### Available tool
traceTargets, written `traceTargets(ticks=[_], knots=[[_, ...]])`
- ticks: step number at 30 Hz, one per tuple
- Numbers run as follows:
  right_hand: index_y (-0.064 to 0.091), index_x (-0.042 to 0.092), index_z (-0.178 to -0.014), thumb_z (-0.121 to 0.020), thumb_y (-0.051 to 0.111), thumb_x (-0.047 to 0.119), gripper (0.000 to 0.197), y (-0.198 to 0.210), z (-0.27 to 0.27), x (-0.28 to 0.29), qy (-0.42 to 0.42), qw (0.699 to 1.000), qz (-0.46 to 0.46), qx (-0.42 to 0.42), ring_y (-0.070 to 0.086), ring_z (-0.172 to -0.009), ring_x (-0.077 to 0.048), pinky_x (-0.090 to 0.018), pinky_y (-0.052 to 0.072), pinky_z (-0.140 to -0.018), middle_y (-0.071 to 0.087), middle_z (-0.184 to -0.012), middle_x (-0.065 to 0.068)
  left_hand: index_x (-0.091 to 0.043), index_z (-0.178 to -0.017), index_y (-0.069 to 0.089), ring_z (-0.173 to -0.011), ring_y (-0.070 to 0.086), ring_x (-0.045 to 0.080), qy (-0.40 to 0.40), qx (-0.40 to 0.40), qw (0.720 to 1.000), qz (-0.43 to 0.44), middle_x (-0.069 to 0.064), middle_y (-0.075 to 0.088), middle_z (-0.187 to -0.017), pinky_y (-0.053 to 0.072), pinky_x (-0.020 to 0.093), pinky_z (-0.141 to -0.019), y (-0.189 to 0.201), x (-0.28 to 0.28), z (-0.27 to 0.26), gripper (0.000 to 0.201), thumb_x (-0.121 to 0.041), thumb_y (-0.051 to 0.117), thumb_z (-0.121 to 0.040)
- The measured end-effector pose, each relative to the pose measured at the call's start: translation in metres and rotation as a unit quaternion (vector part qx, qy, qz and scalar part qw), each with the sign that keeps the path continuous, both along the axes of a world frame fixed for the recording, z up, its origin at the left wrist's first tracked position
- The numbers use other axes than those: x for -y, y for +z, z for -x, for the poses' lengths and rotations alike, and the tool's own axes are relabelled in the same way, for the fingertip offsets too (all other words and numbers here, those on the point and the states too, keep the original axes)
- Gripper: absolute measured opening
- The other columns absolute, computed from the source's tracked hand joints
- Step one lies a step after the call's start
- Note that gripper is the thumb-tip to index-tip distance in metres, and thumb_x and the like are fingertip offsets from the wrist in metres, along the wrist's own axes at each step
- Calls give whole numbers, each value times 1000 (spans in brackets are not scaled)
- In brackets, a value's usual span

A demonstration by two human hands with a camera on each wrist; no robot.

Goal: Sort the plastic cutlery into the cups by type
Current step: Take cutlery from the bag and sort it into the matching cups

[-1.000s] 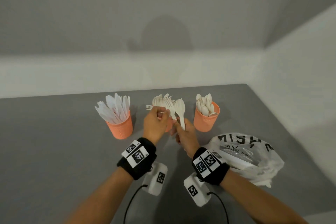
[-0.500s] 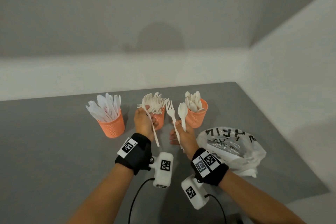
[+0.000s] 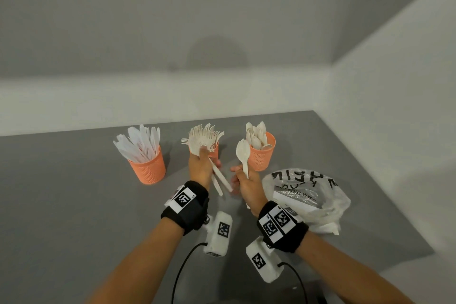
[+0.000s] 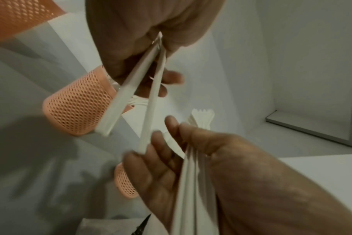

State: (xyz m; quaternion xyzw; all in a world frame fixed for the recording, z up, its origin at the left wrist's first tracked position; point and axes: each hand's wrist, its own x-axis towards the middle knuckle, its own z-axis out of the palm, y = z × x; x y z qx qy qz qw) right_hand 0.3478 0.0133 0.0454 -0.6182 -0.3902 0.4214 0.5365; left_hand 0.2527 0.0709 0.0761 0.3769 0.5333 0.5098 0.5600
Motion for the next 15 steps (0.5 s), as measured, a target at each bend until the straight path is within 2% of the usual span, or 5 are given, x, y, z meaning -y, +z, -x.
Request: traceTargets(ticks=[4, 7, 10, 13, 15], knots=[[59, 12, -93, -96, 43, 12, 16, -1, -6, 5, -1, 990, -22, 136, 50, -71, -7, -8, 37, -61, 54, -77, 6, -12, -81, 52, -34, 31, 6, -74, -61, 995, -18, -2, 35, -48, 30, 18, -37, -1, 10, -1, 19, -28, 53, -92], [58, 3, -107, -96, 43, 14, 21, -5, 0, 4, 19, 983, -45, 176, 60, -79, -19, -23, 46, -72, 64, -88, -9, -16, -75, 58, -40, 35, 8, -139, -87, 986, -36, -3, 46, -52, 29, 18, -36, -3, 21, -9, 21, -33, 63, -85], [56, 3, -106, -94, 45, 19, 23, -6, 6, 5, 23, 991, -47, 121, 63, -88, -27, -40, 51, -82, 65, -93, -15, -13, -77, 57, -41, 40, 7, -142, -61, 988, -27, 0, 47, -56, 31, 17, -37, -4, 26, -14, 19, -28, 58, -89], [54, 6, -95, -94, 45, 31, 26, 1, 5, 8, 18, 998, -27, 51, 55, -73, -16, -29, 46, -71, 58, -77, -4, -15, -71, 51, -36, 37, 3, -109, -40, 993, -13, 0, 41, -54, 29, 15, -36, -5, 22, -15, 29, -29, 45, -96], [56, 9, -90, -99, 38, 26, 26, 7, 4, 10, 11, 997, -26, 65, 50, -73, -9, -22, 40, -72, 53, -76, 3, -12, -77, 50, -44, 42, 9, -84, -42, 995, -20, 3, 43, -58, 32, 16, -38, -4, 17, -13, 32, -30, 37, -99]])
